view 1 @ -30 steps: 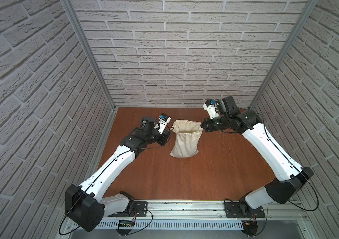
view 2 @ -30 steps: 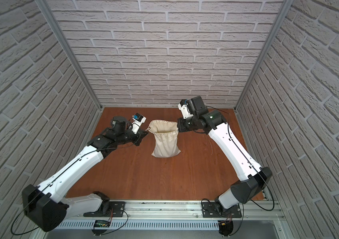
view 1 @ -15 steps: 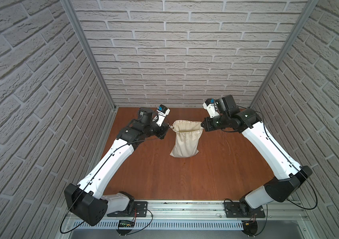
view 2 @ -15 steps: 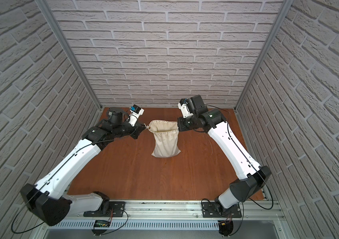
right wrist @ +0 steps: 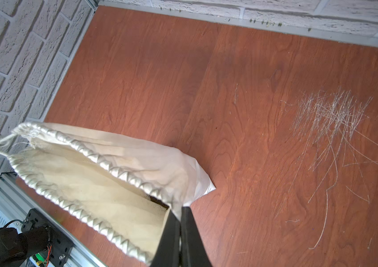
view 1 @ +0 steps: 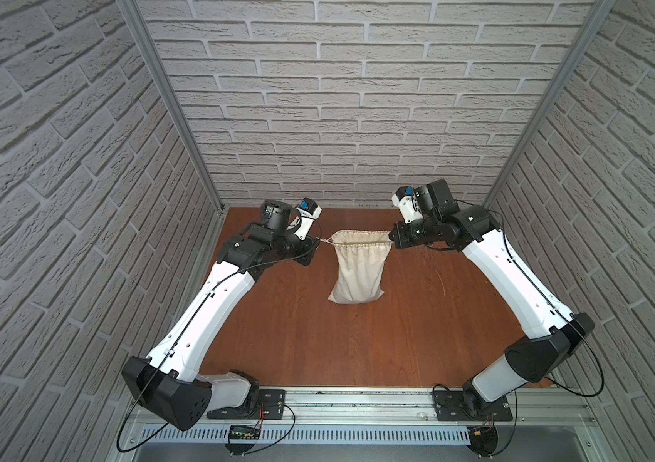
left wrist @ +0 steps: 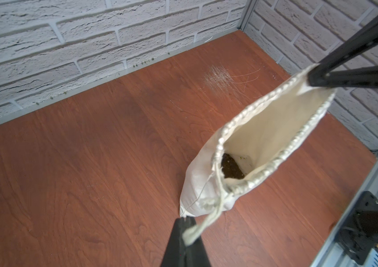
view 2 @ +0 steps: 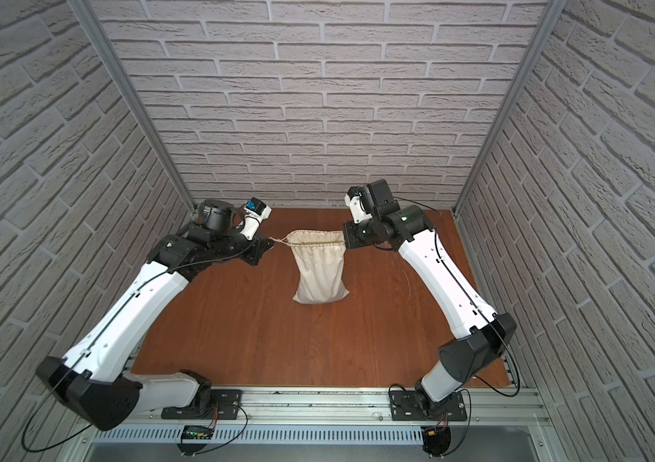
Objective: Close the soil bag
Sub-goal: Frap the soil bag at the center of the board.
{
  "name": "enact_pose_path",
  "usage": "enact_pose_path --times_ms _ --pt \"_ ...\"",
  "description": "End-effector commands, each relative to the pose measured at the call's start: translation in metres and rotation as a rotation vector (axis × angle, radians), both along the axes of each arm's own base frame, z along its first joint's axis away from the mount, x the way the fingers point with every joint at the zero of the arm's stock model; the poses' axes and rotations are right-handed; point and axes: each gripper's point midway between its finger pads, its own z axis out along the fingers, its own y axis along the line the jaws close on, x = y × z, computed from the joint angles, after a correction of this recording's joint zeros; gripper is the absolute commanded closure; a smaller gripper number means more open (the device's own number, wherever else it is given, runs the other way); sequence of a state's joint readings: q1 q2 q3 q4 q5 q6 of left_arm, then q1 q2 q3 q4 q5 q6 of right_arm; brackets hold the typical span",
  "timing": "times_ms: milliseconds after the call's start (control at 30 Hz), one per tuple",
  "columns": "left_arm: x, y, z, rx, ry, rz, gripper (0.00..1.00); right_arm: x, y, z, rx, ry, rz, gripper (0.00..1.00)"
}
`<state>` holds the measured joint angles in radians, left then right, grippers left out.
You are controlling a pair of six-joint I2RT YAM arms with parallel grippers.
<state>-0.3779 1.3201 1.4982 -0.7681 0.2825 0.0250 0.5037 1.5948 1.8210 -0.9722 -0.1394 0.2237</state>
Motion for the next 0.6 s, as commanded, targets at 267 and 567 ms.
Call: enact_pose_path --times_ms 267,567 --pt "-0.015 -0.013 0.014 -0.039 0.045 -0.106 1.00 -0.001 0.007 0.037 0.036 -0.183 0.116 0.86" --pt "-0.017 -0.017 0.038 -0.064 0.010 -0.129 1.00 -0.008 0.013 0.078 0.082 -0.332 0.197 0.50"
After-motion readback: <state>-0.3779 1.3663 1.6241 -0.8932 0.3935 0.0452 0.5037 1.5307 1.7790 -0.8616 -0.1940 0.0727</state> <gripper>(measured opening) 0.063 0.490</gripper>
